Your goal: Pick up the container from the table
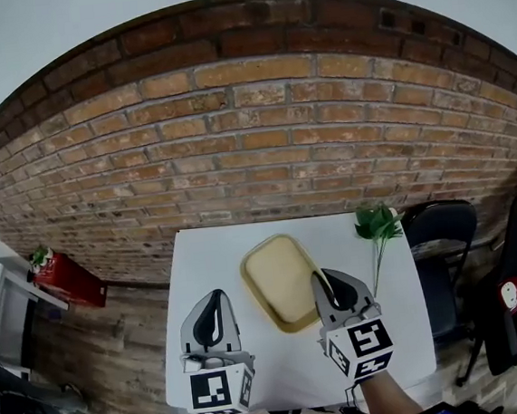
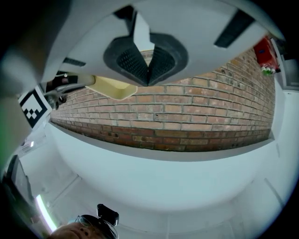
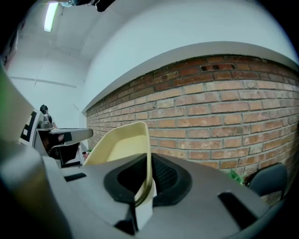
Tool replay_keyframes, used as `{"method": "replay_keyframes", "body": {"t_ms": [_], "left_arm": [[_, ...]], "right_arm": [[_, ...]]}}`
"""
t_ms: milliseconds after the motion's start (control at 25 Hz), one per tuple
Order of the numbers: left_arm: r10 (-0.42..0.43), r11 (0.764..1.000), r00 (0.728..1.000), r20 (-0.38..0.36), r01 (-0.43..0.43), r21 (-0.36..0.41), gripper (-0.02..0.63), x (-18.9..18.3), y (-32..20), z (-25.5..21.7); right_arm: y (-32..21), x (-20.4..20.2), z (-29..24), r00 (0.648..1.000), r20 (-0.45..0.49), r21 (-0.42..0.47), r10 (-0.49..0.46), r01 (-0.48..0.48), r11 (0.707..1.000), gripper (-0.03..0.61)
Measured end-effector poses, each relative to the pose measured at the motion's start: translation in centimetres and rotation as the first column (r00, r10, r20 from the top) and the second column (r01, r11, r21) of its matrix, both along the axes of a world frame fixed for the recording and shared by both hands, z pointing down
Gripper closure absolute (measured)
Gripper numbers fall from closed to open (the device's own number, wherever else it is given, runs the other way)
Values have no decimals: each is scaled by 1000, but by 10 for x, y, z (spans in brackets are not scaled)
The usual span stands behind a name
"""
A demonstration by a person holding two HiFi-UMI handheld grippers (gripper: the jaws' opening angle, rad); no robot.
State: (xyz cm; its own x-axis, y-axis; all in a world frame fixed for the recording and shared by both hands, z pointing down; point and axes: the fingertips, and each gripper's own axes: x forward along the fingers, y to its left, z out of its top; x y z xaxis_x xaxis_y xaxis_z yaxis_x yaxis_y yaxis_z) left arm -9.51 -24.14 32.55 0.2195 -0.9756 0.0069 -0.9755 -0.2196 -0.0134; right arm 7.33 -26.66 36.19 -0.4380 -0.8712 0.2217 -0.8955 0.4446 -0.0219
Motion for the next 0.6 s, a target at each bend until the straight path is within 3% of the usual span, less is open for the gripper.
{"method": "replay_keyframes", "body": {"t_ms": [600], "left_arm": [[8, 994, 1000, -12, -6, 111, 604, -5, -17, -57]], "right_arm": [[-3, 7, -81, 999, 1, 194, 48, -47, 980, 560]]}}
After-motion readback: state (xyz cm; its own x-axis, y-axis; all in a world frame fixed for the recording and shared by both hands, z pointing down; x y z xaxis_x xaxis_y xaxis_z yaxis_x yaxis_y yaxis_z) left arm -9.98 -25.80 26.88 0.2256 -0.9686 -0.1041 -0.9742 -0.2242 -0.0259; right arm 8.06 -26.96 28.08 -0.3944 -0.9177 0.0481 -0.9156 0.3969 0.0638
